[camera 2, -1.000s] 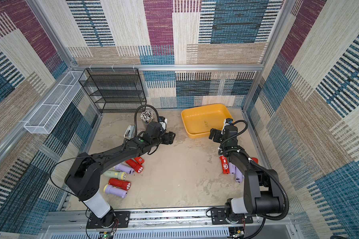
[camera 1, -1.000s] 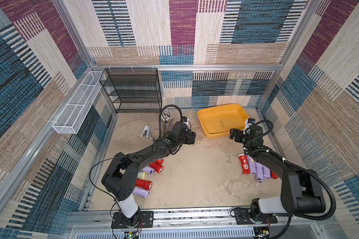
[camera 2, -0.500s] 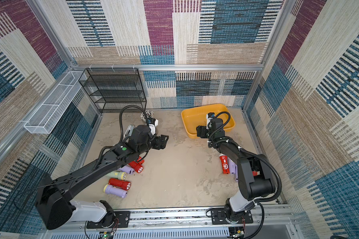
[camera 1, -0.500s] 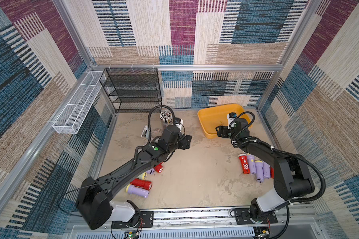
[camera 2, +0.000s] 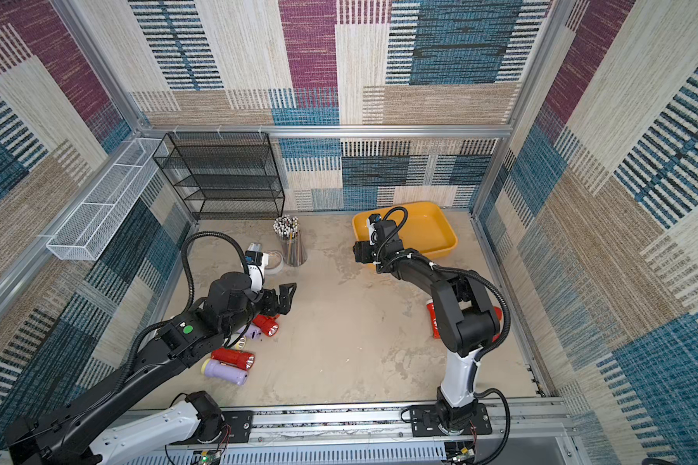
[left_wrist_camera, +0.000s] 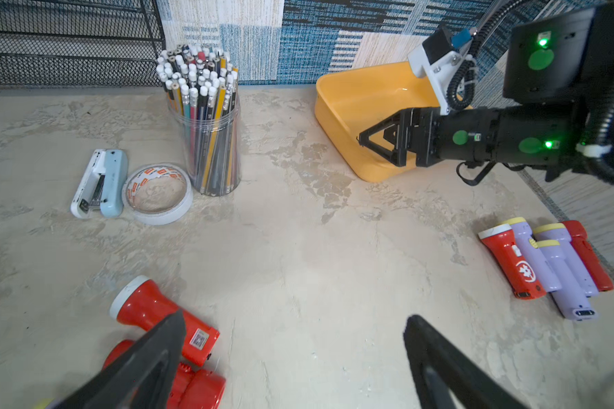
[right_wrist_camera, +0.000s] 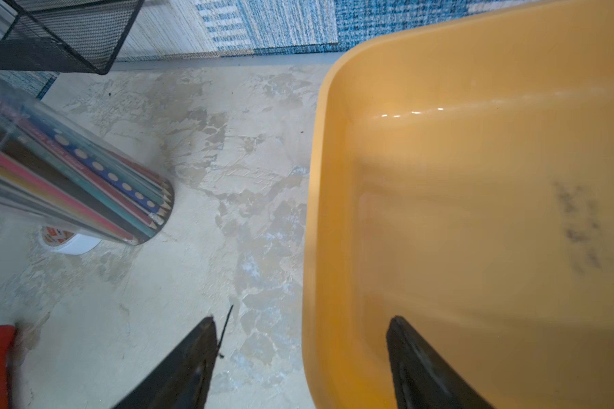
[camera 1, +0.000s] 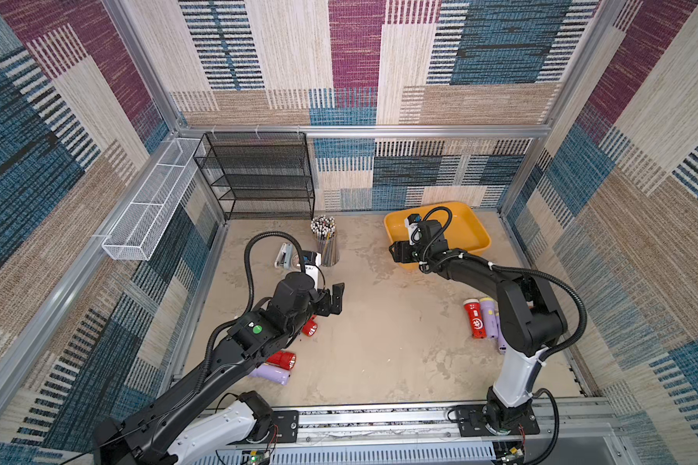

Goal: Put the flashlights into the storage boxes
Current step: Move the storage box to the center of the board.

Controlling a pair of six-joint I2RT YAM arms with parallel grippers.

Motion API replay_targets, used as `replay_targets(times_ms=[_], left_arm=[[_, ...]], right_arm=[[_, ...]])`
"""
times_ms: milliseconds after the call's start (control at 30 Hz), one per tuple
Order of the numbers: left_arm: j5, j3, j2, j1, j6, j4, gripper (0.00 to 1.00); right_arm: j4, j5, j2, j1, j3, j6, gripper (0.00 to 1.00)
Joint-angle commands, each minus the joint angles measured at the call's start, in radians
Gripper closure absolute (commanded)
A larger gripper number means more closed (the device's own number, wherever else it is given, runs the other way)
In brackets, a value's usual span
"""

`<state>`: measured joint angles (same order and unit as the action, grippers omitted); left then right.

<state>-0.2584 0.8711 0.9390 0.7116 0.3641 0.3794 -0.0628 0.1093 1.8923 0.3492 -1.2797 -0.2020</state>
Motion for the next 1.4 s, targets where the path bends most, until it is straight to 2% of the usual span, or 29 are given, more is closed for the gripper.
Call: replay_targets(times_ms=[0,133,300,400,733,967,1167,1300,1367], left_arm=[[-0.004,-0.023,-0.03,-0.001,0.023,0.045,0.01],[-0.004,-0.058,-0.069,-0.001,0.041,0.052,0.01],[-0.003,-0.07,-0.099,0.0,0.051,0.067,0.01],[0.004,-0.059,-0.112,0.0,0.05,0.087,0.01],[-0.034,-0.057,-0.197,-0.001,0.044,0.155,0.01],[-0.044,-0.072,-0.247,0.0,0.047,0.205,0.01],[-0.051,-0.096,-0.299,-0.001,0.06,0.243,0.01],[-0.05,-0.096,-0.33,-0.001,0.068,0.264,0.01],[-0.051,-0.093,-0.343,0.0,0.071,0.272,0.01]], right_arm=[[-0.048,-0.021,0.052,0.014,-0.054,-0.028,0.28],[-0.078,-0.038,0.111,0.046,-0.105,-0.044,0.38],[-0.128,-0.073,0.175,0.083,-0.175,-0.077,0.57],[-0.134,-0.074,0.185,0.095,-0.187,-0.126,0.62],[-0.19,-0.071,0.263,0.175,-0.287,-0.318,0.66],[-0.262,-0.118,0.378,0.259,-0.463,-0.444,0.66],[-0.308,-0.158,0.436,0.29,-0.565,-0.534,0.65],[-0.335,-0.183,0.459,0.307,-0.62,-0.548,0.63],[-0.347,-0.191,0.453,0.315,-0.627,-0.544,0.54]])
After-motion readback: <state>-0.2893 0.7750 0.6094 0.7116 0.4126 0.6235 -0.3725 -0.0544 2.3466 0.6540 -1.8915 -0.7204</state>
